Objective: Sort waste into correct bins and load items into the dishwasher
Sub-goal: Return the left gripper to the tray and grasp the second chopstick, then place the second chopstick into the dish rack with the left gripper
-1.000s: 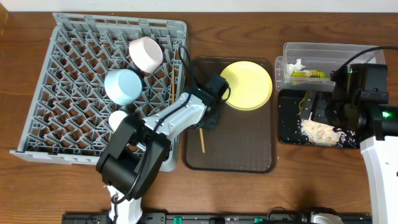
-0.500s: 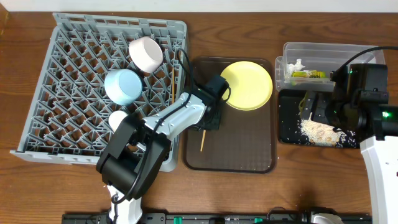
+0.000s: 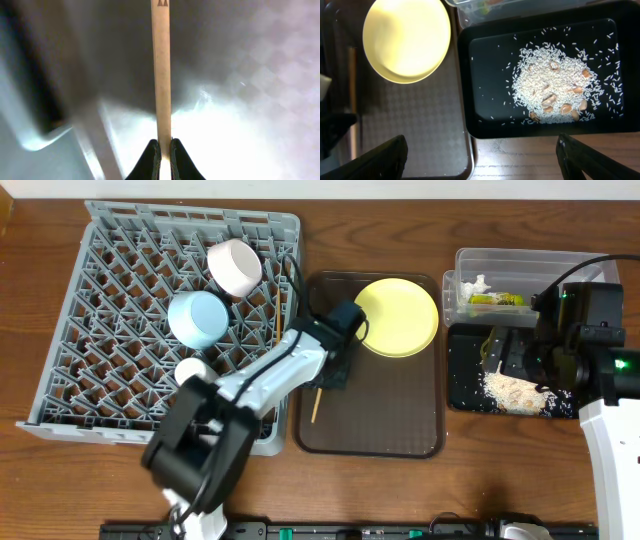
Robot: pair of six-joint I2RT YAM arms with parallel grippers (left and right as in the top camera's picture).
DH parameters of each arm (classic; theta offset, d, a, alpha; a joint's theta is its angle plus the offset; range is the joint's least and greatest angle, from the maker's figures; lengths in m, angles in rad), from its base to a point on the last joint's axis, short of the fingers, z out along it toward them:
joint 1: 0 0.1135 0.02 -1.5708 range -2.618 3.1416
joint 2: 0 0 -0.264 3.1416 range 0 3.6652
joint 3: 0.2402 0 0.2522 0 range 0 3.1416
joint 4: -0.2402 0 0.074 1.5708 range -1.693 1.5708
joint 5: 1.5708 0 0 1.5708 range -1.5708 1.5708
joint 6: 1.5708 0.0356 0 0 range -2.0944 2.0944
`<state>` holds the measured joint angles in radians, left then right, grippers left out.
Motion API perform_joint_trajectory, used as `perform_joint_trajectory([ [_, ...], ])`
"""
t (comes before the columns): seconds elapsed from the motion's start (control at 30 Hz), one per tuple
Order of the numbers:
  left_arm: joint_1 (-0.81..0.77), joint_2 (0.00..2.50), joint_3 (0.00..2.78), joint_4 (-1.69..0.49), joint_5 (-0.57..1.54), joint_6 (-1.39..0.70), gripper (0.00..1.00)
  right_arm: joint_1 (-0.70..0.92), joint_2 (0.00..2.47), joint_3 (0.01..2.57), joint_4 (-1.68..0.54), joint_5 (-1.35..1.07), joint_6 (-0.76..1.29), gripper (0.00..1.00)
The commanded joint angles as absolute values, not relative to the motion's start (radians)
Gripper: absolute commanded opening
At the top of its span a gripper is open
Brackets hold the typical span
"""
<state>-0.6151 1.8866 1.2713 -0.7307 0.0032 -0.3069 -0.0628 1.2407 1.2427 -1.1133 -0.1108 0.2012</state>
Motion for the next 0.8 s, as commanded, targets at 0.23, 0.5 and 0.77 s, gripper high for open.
perform_joint_trajectory([
  [0.23,-0.505,1.6,1.319,-0.803,-0.102,-0.167,0.06,-0.067,1.234,1.258,-1.114,-0.105,0.201,0.93],
  [0.5,-0.376,1.633,1.312,-0.788,-0.097,-0.109,0.06,-0.067,1.233,1.259,-1.114,-0.105,0.201,0.93],
  [0.77,-0.359,1.721,1.312,-0.773,-0.087,-0.109,0.08,-0.067,1.233,1.258,-1.115,-0.105,0.201,0.93],
])
